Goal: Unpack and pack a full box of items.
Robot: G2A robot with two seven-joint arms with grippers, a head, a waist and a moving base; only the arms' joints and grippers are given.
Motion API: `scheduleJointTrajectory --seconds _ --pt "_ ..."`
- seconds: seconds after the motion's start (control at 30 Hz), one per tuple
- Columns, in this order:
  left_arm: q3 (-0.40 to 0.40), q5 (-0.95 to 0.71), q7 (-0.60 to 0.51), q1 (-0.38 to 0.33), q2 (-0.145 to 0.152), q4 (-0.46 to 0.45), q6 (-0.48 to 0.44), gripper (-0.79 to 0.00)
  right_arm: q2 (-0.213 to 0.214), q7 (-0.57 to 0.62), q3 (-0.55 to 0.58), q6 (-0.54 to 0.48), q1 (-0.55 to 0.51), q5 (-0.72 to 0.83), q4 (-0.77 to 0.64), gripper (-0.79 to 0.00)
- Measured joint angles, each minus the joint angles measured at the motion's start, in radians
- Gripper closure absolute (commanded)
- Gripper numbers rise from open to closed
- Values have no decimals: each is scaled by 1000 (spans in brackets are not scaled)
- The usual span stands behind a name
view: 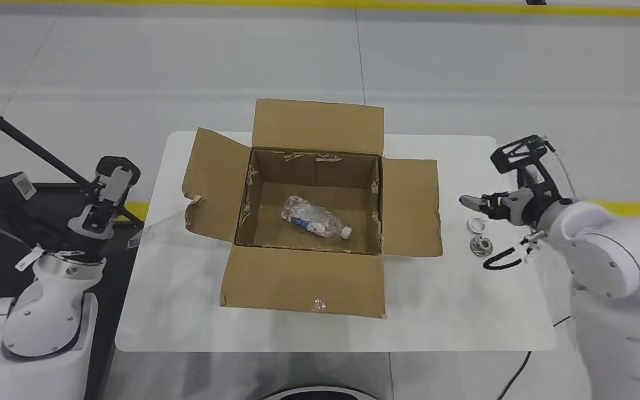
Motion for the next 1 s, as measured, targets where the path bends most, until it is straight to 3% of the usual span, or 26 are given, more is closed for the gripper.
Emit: scheduleJointTrajectory --seconds 0.2,0.43,0.5,0.67,0.73,0.8,0.9,1.0 --pt "27 10 -5 -21 0 -1 10 -785 16 61 102 -61 -56 72 158 -785" --pt "44 24 -10 -39 1 2 19 -785 24 75 51 -95 -10 109 368 -785" --pt "48 28 -9 -43 1 2 23 -785 24 75 26 -100 16 122 424 -730" --pt "51 32 -10 -47 2 1 26 -785 24 92 -40 -103 90 135 543 -683" --pt "51 33 -10 -47 2 2 28 -785 24 88 -66 -97 123 130 591 -566" --pt "49 33 -9 -47 2 3 29 -785 22 83 -91 -93 154 133 635 -514" --pt "44 31 -9 -45 3 5 29 -785 20 89 -125 -87 192 143 689 -502" --pt "41 30 -8 -42 3 6 29 -785 19 99 -153 -86 225 151 733 -403"
